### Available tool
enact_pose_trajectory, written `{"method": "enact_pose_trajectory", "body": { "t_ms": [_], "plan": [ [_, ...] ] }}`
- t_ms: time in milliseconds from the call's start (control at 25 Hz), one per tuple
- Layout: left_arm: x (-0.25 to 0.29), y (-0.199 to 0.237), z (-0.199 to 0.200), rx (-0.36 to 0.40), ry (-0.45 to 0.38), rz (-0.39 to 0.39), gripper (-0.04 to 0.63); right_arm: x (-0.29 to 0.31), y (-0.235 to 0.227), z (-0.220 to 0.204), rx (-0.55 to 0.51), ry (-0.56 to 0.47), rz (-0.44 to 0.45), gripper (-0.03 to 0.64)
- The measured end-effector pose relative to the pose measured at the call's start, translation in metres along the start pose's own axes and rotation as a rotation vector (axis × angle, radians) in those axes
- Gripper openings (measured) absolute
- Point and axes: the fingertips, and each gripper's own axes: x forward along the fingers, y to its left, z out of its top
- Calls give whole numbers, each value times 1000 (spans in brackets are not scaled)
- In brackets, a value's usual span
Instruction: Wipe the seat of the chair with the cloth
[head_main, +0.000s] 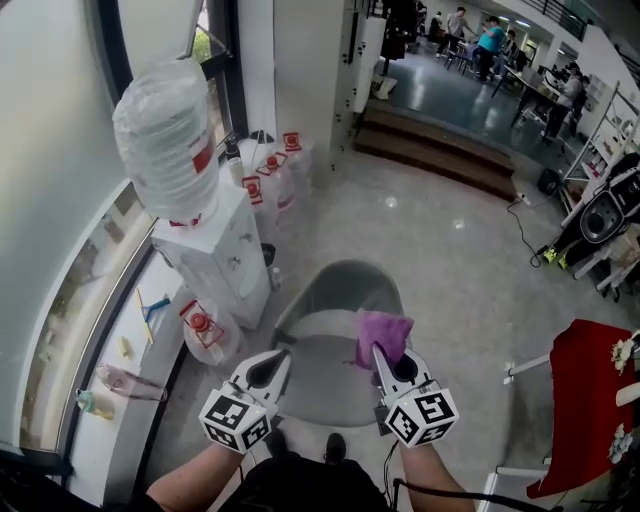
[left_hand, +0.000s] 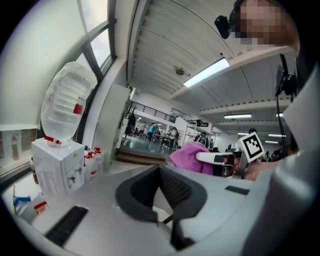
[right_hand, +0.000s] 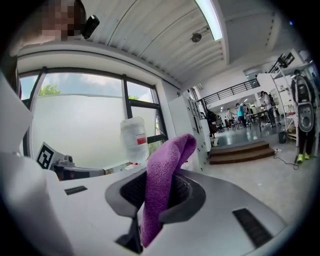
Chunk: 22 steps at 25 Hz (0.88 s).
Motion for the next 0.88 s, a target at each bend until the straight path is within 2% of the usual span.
{"method": "enact_pose_trajectory", "body": {
  "t_ms": [200,400,600,880],
  "plan": [
    [-7,-21,23,36,-32,-37,7,-20,8,21,-28,-32,-6,66],
    [-17,-45,48,98,-80,-113,6,-40,13,35,-57,-66,-12,66],
    [-19,-40,57,100,-103,-64,6,-48,12,42,-65,-74,-19,64],
    [-21,-43,64,107,-122,-64,7,-53,7,46,-101,-79,-44,60]
  ]
}}
